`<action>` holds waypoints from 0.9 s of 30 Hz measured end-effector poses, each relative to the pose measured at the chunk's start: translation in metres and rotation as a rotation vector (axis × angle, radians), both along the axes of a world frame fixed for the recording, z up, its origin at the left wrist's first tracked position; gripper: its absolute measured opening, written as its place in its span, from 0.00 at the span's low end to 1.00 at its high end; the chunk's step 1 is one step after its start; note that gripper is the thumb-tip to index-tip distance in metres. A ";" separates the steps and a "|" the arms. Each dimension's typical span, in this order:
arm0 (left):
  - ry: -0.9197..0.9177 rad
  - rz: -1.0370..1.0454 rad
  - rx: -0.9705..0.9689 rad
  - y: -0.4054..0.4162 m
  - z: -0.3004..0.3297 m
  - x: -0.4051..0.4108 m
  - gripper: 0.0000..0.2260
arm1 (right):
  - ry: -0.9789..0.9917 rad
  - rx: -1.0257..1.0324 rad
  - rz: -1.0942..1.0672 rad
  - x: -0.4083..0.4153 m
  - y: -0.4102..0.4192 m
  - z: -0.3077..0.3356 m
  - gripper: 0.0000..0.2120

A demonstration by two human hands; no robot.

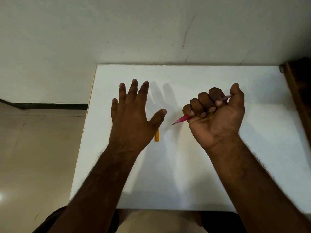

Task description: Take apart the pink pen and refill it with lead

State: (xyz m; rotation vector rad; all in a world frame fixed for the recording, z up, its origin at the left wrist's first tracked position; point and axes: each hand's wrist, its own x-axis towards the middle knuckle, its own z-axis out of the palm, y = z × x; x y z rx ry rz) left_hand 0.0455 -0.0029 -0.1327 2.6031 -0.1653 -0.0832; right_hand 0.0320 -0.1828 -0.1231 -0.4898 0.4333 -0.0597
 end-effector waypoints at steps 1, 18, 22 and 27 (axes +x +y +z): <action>0.000 -0.001 0.001 0.000 0.000 0.000 0.37 | 0.000 -0.004 0.000 0.000 0.000 0.000 0.25; -0.003 -0.002 -0.004 0.001 -0.001 0.000 0.37 | 0.004 0.001 0.021 -0.001 0.001 -0.001 0.27; 0.004 -0.003 -0.002 0.000 -0.001 0.000 0.37 | -0.005 -0.019 0.033 0.000 0.000 -0.001 0.26; 0.007 -0.003 0.002 0.000 0.000 0.000 0.37 | -0.006 -0.001 0.041 -0.001 0.001 0.000 0.28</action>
